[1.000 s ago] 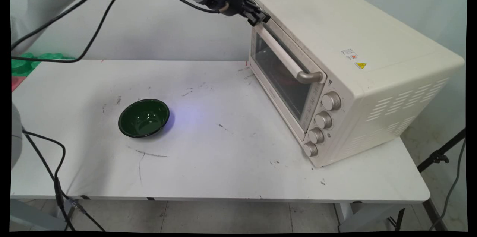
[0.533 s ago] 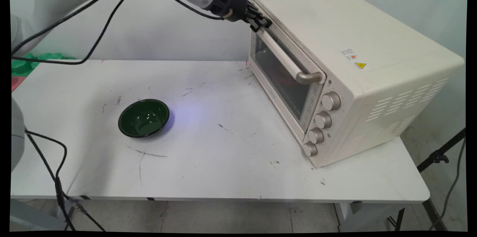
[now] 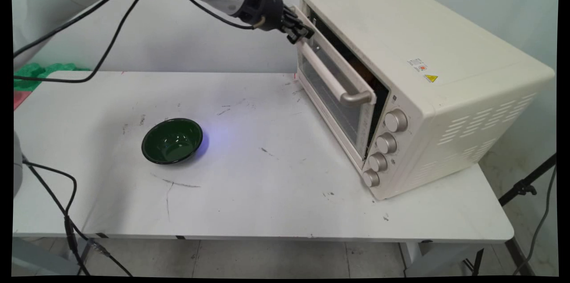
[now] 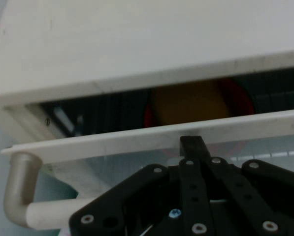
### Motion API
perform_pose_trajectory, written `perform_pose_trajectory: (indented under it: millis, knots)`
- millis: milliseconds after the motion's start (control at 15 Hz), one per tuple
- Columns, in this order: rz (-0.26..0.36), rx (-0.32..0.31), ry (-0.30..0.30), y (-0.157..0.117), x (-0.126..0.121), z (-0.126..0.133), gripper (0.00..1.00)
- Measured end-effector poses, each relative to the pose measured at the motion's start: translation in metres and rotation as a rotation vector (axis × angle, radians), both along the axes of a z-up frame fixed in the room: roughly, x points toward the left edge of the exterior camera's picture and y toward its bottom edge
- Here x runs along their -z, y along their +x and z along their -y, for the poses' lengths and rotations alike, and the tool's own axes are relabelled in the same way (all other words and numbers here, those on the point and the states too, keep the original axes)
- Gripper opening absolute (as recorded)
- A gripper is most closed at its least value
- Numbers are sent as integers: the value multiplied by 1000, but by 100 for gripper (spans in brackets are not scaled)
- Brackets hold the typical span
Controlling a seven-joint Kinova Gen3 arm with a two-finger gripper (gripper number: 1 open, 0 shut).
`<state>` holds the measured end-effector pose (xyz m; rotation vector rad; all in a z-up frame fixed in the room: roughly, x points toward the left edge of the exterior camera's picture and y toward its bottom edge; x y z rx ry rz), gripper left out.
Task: Open the oven
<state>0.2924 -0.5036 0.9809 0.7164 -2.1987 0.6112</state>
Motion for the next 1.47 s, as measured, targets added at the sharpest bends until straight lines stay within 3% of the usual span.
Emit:
perform_pose_trajectory:
  millis: [867,1467]
  knots:
    - [-1,-11,57,66,23,-38,0]
    - [-28,-5,98,110,72,-66,0]
